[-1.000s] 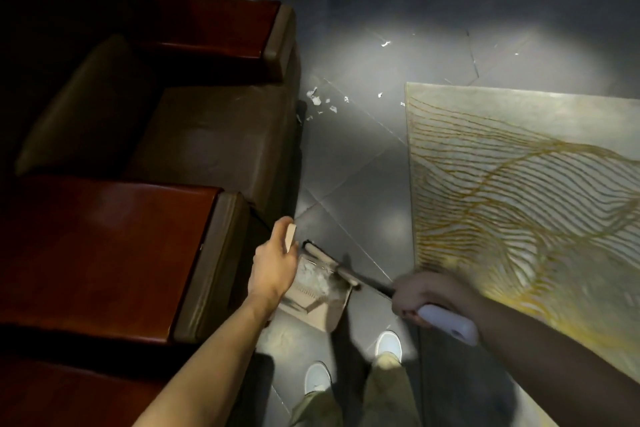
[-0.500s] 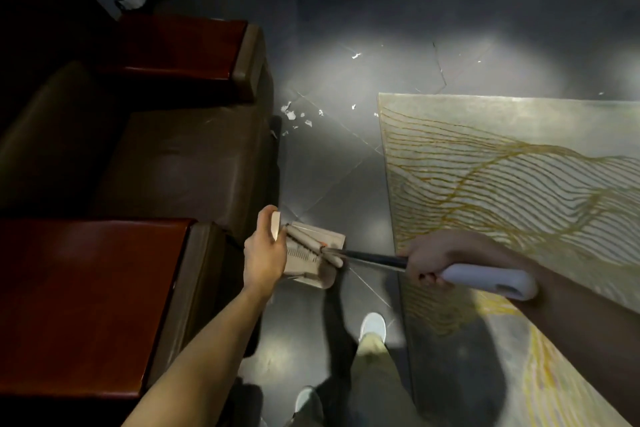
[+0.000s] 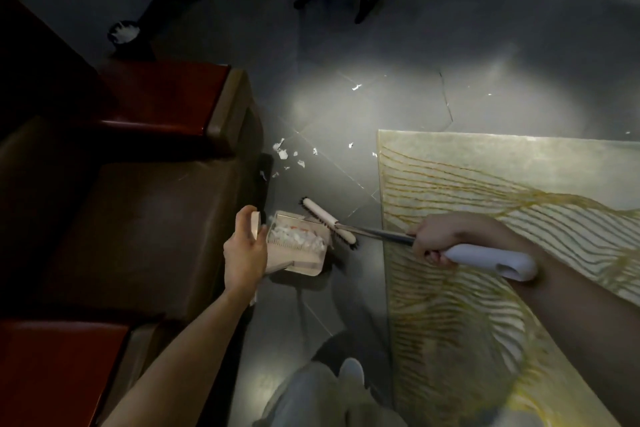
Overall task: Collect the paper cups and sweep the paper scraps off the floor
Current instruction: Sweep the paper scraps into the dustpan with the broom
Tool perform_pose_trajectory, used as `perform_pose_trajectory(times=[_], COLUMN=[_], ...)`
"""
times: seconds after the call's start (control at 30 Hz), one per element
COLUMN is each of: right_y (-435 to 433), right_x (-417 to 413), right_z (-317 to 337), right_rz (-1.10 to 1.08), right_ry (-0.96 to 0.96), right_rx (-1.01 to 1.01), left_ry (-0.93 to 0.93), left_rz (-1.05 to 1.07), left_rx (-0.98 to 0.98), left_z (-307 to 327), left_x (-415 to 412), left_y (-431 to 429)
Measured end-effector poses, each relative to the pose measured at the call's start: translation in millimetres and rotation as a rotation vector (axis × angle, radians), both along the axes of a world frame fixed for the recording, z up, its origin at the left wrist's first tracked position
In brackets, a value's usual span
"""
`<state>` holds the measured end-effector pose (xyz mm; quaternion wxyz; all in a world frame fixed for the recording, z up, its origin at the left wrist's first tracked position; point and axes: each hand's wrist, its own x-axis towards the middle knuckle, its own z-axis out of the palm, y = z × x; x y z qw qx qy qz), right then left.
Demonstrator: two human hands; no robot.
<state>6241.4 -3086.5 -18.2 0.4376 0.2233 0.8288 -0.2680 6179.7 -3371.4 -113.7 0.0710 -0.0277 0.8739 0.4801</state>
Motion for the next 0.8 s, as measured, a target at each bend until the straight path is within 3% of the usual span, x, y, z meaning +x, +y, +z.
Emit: perform_pose_trajectory(times=[0.4,0.57,0.67,0.8], right_y=[121.3,151.7,167.9,184.7], right_x=[-213.5,-276.8,-316.9,-370.1], right_z=[-40.5,-50.1,-60.4,-77.8], right_rz=[-0.041,-0.224,-0.315,-0.416], right_ry=[-0.029,-0.143,-0.041,-0.092], right_rx=[0.075,-0.033,-0.022,0.005], left_ry=[0.018,-0.005,-0.019,-0.043], left_rz=[0.03,0.004,0.014,0.033], left_rx=[-0.017,-0.056,-0.071,-0.08], left_z=[-2.8,-4.1,-8.5,-14.0], left_x=[-174.8,-231.6,-262.3,-296.6], left_y=[66.0,79.5,91.6,112.6])
